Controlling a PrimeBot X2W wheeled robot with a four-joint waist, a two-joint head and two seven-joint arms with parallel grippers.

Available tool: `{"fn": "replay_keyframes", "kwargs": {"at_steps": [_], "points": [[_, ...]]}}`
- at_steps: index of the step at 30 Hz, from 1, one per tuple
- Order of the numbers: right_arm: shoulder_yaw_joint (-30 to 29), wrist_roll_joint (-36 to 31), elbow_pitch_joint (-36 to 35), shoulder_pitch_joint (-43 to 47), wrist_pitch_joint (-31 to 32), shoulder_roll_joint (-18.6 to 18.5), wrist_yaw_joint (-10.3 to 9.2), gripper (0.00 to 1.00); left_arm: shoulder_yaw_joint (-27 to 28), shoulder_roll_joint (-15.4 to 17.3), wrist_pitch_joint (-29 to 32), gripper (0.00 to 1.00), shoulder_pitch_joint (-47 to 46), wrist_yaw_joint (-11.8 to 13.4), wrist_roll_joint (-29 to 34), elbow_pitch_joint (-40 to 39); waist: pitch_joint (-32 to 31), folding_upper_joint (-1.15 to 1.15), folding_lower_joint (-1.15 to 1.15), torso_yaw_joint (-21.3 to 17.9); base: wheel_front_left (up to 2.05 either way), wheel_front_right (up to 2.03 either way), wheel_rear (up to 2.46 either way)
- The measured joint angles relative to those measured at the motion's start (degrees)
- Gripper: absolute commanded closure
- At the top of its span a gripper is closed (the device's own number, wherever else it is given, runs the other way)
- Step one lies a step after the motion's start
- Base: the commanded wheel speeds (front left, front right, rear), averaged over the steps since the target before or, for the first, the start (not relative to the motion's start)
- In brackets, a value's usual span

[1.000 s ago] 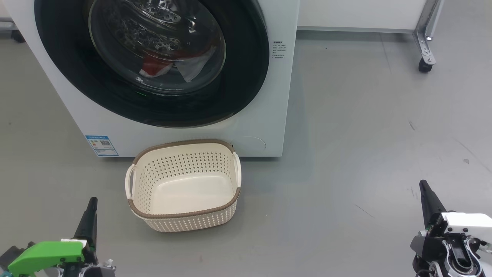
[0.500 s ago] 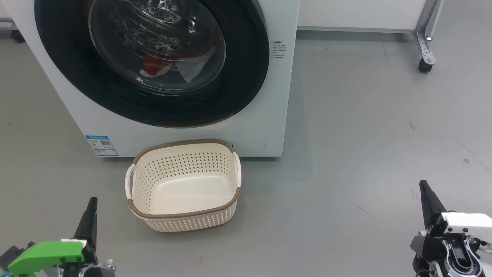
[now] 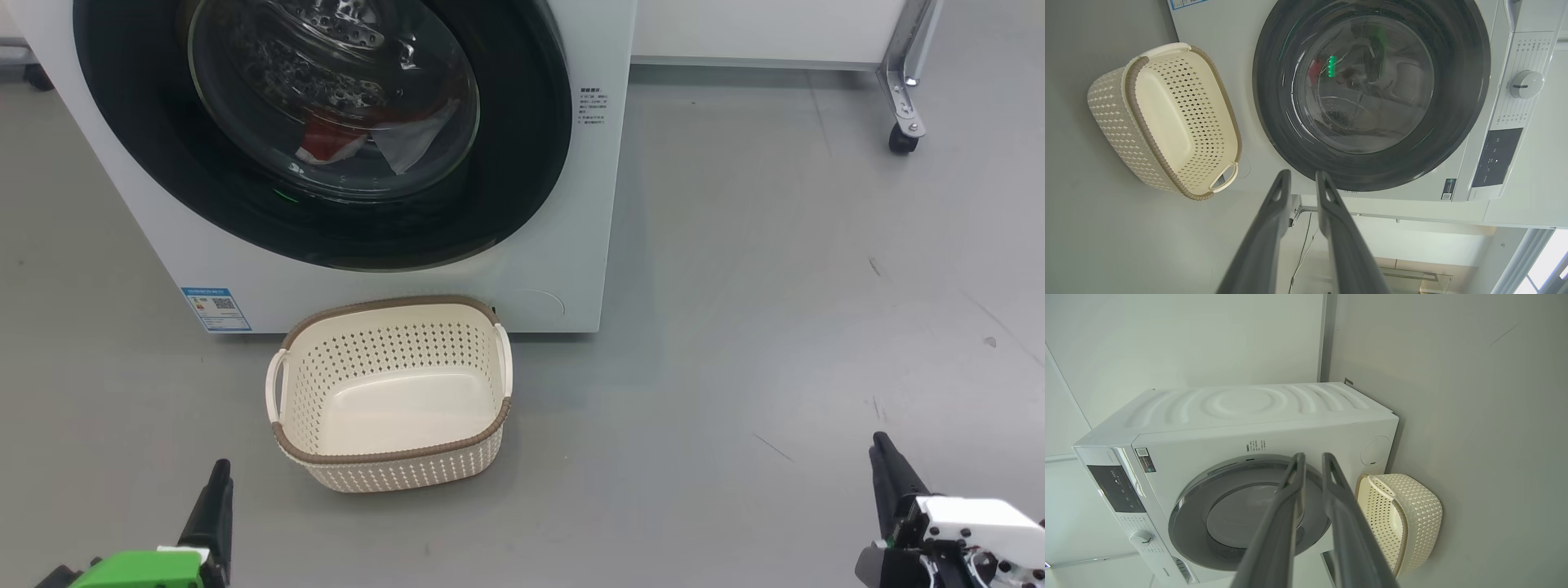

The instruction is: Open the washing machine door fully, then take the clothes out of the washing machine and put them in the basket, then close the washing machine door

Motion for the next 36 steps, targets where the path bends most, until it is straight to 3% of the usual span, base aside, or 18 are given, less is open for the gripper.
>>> {"fn": "replay_keyframes", "kwargs": {"at_steps": [23, 36], "points": [[0.87, -3.08, -1.56, 0.92, -3.86, 0.38, 0.00, 0.00, -1.48, -0.21, -4.11, 0.00, 0.79, 0.00, 2.77, -1.05, -0.55, 0.00, 0.00, -0.16, 0.00, 0.00, 0.00], [1.70, -9.65, -4.36, 0.84, -6.41, -0.09, 0.00, 0.00, -0.57, -0.15, -6.67, 0.00, 0.65, -0.01, 7.16, -3.98, -1.05, 0.00, 0.00, -0.12, 0.00, 0.00, 0.00]]}}
